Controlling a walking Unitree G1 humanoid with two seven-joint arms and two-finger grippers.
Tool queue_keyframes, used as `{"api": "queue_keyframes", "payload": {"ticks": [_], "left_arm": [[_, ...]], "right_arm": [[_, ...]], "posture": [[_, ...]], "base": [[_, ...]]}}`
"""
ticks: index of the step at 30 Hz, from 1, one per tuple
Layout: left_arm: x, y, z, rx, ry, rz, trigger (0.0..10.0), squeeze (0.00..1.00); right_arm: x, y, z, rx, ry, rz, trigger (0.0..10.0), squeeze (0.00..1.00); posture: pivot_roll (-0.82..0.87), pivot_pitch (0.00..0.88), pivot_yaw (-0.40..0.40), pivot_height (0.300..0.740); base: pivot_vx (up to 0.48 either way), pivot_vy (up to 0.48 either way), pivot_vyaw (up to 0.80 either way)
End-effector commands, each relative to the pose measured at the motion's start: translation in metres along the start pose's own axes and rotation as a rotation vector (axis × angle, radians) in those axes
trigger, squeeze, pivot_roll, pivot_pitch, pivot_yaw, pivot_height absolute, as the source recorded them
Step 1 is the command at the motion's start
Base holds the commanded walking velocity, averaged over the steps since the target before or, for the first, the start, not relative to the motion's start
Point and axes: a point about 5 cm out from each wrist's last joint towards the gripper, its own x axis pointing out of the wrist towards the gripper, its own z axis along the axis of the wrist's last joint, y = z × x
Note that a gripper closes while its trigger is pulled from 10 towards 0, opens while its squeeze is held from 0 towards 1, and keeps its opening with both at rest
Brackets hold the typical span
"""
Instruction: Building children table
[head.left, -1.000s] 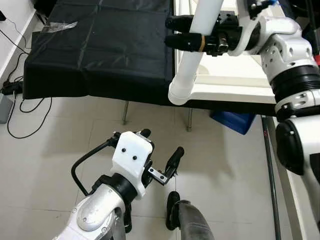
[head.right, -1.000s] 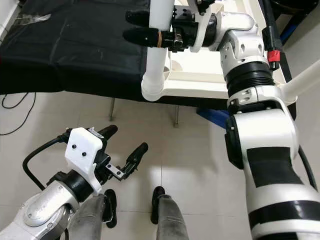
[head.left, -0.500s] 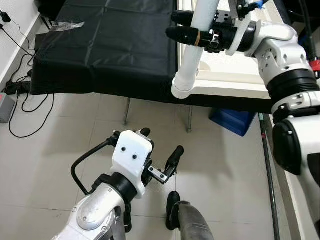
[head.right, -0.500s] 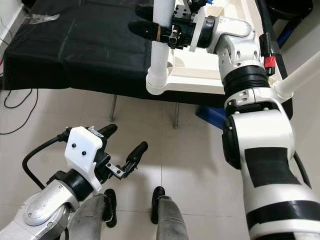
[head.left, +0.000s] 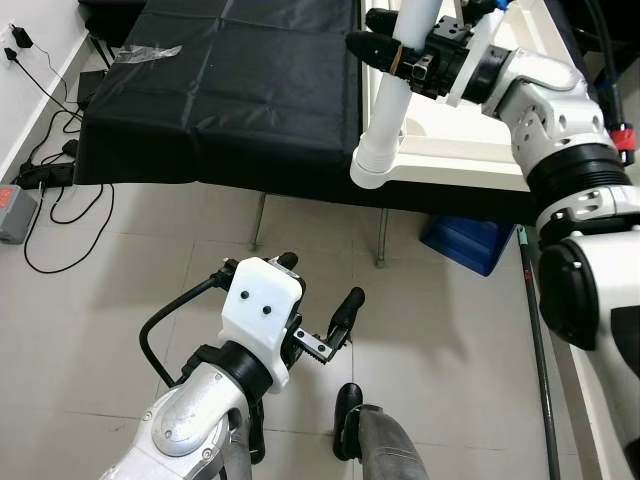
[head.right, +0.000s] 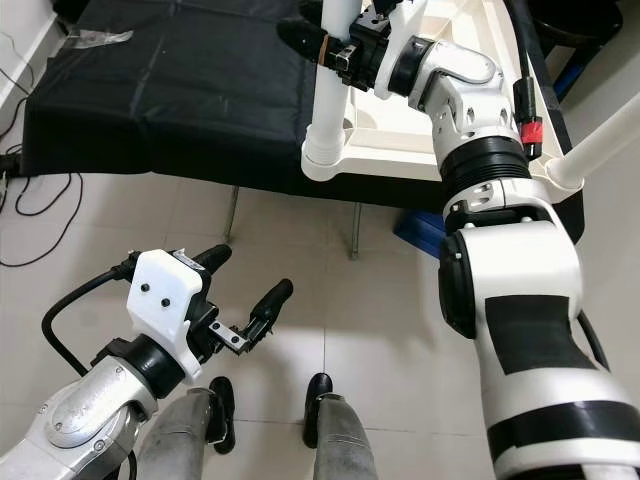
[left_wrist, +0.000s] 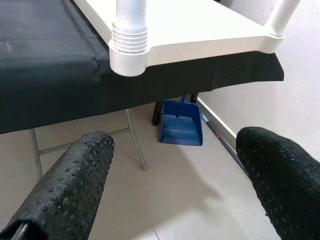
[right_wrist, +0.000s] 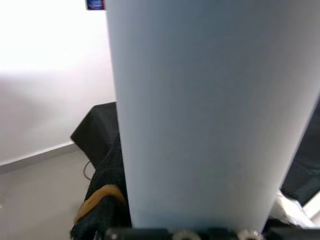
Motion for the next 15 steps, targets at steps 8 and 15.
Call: {"api": "queue_keyframes", "payload": {"ticks": [8,15], "left_arm": [[0.0,0.001,-0.002,-0.006,0.011,-0.008,10.0,0.0],[-0.001,0.002,-0.002,-0.004,0.011,-0.004,10.0,0.0]], "right_arm": [[-0.016,-0.01,-0.053,0.107,0.226,-0.275,0.0,0.0],[-0.017,-0.015,-0.057,0.111,0.234,-0.407,0.0,0.0]], "posture": [[0.17,0.433,-0.072,0.74],[0.17,0.426,-0.077,0.74]], "base": [[0.0,0.0,0.0],[0.0,0.0,0.0]]}}
